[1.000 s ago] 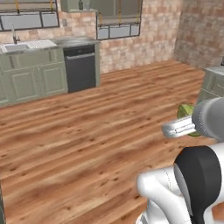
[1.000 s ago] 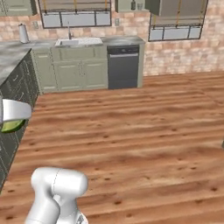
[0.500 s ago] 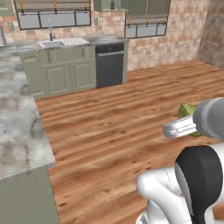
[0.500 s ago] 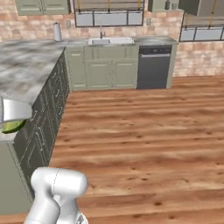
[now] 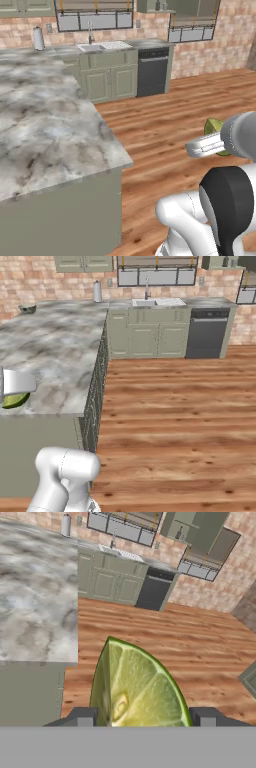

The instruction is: There is a bowl on the dining counter. Grab a lemon wedge from the fridge and place it in the bowl. Then get the liquor bottle and glass cup from the cabinet and place them next to the bowl.

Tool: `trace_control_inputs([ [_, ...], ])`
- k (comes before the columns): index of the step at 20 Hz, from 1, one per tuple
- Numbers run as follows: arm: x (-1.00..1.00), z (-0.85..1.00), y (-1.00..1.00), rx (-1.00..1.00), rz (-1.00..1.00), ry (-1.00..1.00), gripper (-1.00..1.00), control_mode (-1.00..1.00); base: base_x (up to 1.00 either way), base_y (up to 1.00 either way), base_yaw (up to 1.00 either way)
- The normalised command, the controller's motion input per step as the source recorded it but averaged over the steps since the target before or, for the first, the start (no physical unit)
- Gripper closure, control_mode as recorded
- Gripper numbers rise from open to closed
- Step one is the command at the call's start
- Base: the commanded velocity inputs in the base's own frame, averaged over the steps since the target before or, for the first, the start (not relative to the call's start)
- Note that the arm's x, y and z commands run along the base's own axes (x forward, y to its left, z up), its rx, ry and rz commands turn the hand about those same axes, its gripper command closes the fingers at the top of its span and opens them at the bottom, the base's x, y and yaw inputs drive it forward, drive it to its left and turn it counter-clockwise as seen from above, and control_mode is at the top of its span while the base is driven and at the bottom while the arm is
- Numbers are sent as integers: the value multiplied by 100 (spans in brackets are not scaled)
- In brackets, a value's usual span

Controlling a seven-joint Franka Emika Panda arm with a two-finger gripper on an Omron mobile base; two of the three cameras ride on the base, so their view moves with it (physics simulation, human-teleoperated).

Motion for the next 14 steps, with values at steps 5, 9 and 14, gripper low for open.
trace_control_inputs([
  [5, 0, 0, 0, 0, 0, 0, 100, 100, -2, 100, 12],
  [9, 0, 0, 0, 0, 0, 0, 100, 100, -1, 100, 10],
  [14, 0, 0, 0, 0, 0, 0, 100, 100, -1, 100, 11],
])
